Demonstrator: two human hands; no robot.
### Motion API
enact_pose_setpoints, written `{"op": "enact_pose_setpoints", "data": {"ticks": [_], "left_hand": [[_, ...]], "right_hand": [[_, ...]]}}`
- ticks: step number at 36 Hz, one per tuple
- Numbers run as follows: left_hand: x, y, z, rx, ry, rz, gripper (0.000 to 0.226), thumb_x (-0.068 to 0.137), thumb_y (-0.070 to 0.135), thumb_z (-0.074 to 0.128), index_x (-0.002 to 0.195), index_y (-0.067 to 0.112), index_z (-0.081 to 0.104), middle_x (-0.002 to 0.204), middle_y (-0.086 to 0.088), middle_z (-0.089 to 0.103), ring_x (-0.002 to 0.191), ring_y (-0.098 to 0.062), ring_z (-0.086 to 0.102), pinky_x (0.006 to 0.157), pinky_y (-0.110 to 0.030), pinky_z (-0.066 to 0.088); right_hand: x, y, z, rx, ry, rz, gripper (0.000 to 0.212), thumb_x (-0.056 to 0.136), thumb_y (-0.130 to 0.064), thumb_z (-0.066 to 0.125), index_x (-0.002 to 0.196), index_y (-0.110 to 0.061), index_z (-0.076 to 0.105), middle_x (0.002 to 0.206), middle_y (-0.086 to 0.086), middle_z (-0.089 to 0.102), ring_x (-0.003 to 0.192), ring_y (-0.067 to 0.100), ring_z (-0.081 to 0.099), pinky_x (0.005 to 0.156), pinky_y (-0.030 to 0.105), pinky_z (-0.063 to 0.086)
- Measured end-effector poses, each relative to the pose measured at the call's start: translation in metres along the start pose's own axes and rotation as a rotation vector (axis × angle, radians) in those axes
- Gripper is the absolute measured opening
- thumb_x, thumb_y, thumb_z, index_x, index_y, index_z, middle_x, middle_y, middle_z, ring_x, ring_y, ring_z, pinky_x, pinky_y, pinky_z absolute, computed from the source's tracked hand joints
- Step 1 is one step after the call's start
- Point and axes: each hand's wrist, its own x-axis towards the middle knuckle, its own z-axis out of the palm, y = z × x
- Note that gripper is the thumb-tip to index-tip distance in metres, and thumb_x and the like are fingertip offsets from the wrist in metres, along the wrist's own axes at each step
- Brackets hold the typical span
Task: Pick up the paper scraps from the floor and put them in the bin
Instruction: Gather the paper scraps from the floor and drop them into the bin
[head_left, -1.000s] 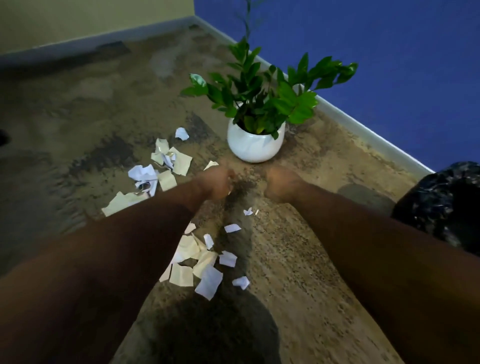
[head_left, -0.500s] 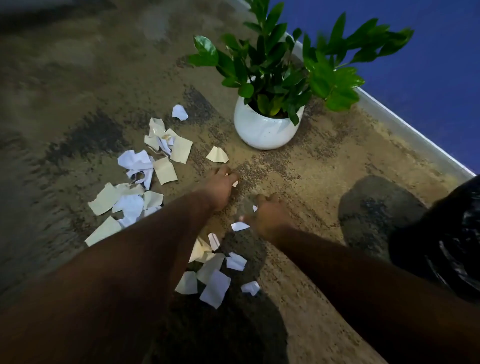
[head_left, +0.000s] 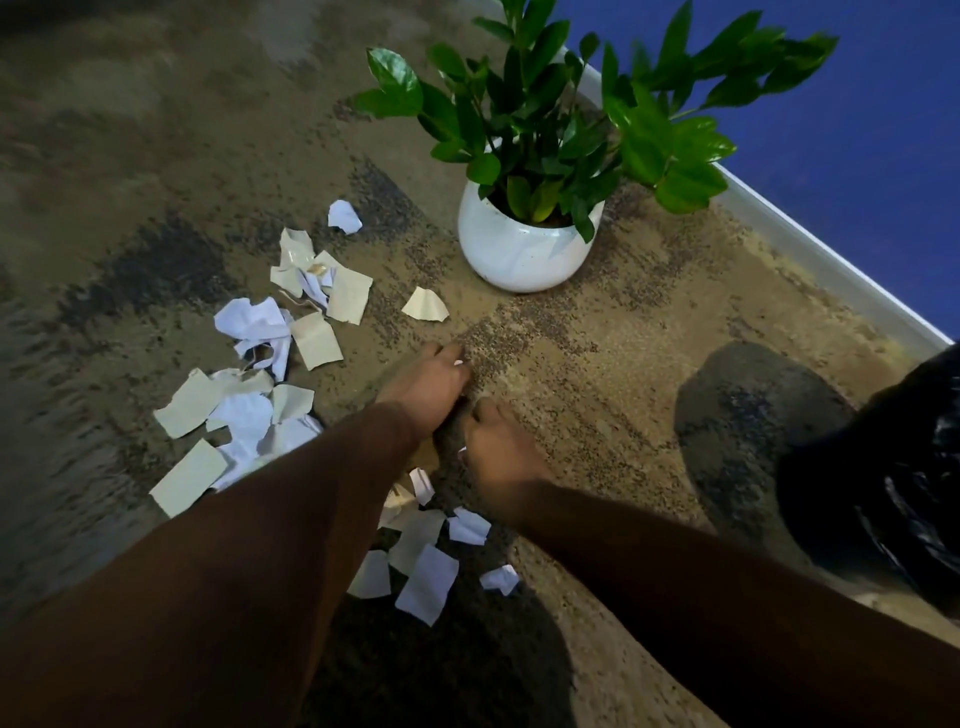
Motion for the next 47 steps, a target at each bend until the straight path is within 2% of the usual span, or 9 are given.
{"op": "enact_pose_setpoints", "data": {"ticks": [10, 13, 16, 21, 29, 32, 36, 42, 47], "left_hand": [[-0.006, 0.002, -0.007, -0.015, 0.063, 0.043, 0.021, 0.091, 0.004, 0.054, 0.109, 0.008, 0.064, 0.119, -0.009, 0.056, 0.110, -0.026, 0.052, 0.088, -0.036, 0.048], [-0.008, 0.002, -0.009, -0.053, 0.055, 0.027, 0.015, 0.095, 0.005, 0.052, 0.105, 0.008, 0.063, 0.112, -0.012, 0.061, 0.099, -0.025, 0.058, 0.086, -0.036, 0.050], [-0.010, 0.004, -0.012, -0.092, 0.035, -0.009, 0.015, 0.098, 0.006, 0.048, 0.102, 0.008, 0.062, 0.103, -0.012, 0.064, 0.086, -0.024, 0.060, 0.081, -0.036, 0.052], [-0.012, 0.014, -0.025, -0.190, 0.010, -0.075, 0.019, 0.096, 0.005, 0.048, 0.105, 0.013, 0.062, 0.097, -0.010, 0.066, 0.084, -0.023, 0.062, 0.077, -0.036, 0.054], [0.005, 0.066, -0.073, -0.400, 0.130, -0.098, 0.012, 0.088, 0.011, 0.058, 0.082, 0.014, 0.068, 0.084, -0.007, 0.066, 0.079, -0.025, 0.064, 0.062, -0.029, 0.044], [0.014, 0.090, -0.094, -0.527, 0.176, -0.110, 0.016, 0.085, 0.014, 0.057, 0.072, 0.013, 0.066, 0.074, -0.008, 0.066, 0.070, -0.027, 0.064, 0.061, -0.034, 0.051], [0.023, 0.121, -0.119, -0.687, 0.273, -0.123, 0.015, 0.081, 0.015, 0.062, 0.076, 0.006, 0.072, 0.081, -0.011, 0.072, 0.078, -0.028, 0.067, 0.074, -0.040, 0.057], [0.022, 0.178, -0.166, -0.830, 0.309, -0.104, 0.036, 0.084, 0.028, 0.056, 0.062, 0.000, 0.060, 0.076, -0.021, 0.068, 0.084, -0.039, 0.065, 0.069, -0.038, 0.050], [0.030, 0.227, -0.205, -0.994, 0.273, -0.049, 0.036, 0.088, 0.022, 0.059, 0.055, 0.009, 0.055, 0.060, -0.013, 0.057, 0.057, -0.016, 0.049, 0.055, -0.030, 0.036]], "right_hand": [[-0.003, 0.002, -0.014, -0.029, -0.053, -0.211, 0.022, 0.080, 0.002, 0.056, 0.098, -0.002, 0.069, 0.101, 0.018, 0.062, 0.085, 0.030, 0.060, 0.066, 0.032, 0.045], [-0.002, 0.011, -0.028, 0.129, -0.003, -0.072, 0.022, 0.079, 0.007, 0.052, 0.081, -0.007, 0.068, 0.089, 0.012, 0.064, 0.074, 0.020, 0.061, 0.060, 0.025, 0.044], [0.000, 0.028, -0.040, 0.282, -0.074, 0.146, 0.021, 0.087, 0.003, 0.050, 0.081, -0.013, 0.062, 0.092, 0.010, 0.064, 0.083, 0.025, 0.061, 0.073, 0.037, 0.054], [-0.003, 0.051, -0.062, 0.413, 0.052, 0.348, 0.023, 0.082, 0.008, 0.046, 0.081, -0.010, 0.061, 0.089, 0.008, 0.066, 0.082, 0.022, 0.059, 0.062, 0.028, 0.046], [-0.017, 0.072, -0.101, 0.404, 0.174, 0.319, 0.013, 0.087, 0.000, 0.052, 0.091, -0.007, 0.062, 0.088, 0.012, 0.066, 0.082, 0.028, 0.061, 0.069, 0.040, 0.053], [-0.024, 0.084, -0.119, 0.408, 0.221, 0.321, 0.010, 0.086, -0.002, 0.057, 0.088, -0.008, 0.066, 0.085, 0.007, 0.065, 0.080, 0.025, 0.060, 0.065, 0.031, 0.049], [-0.033, 0.107, -0.143, 0.458, 0.257, 0.399, 0.015, 0.083, 0.000, 0.060, 0.095, -0.004, 0.069, 0.095, 0.013, 0.069, 0.089, 0.027, 0.063, 0.078, 0.032, 0.052], [-0.064, 0.138, -0.186, 0.341, 0.389, 0.479, 0.015, 0.085, -0.010, 0.059, 0.083, -0.008, 0.073, 0.086, 0.011, 0.073, 0.085, 0.027, 0.067, 0.068, 0.028, 0.046], [-0.101, 0.170, -0.222, 0.286, 0.480, 0.534, 0.018, 0.082, -0.004, 0.059, 0.088, -0.013, 0.072, 0.091, 0.008, 0.072, 0.086, 0.025, 0.065, 0.067, 0.024, 0.042]]}}
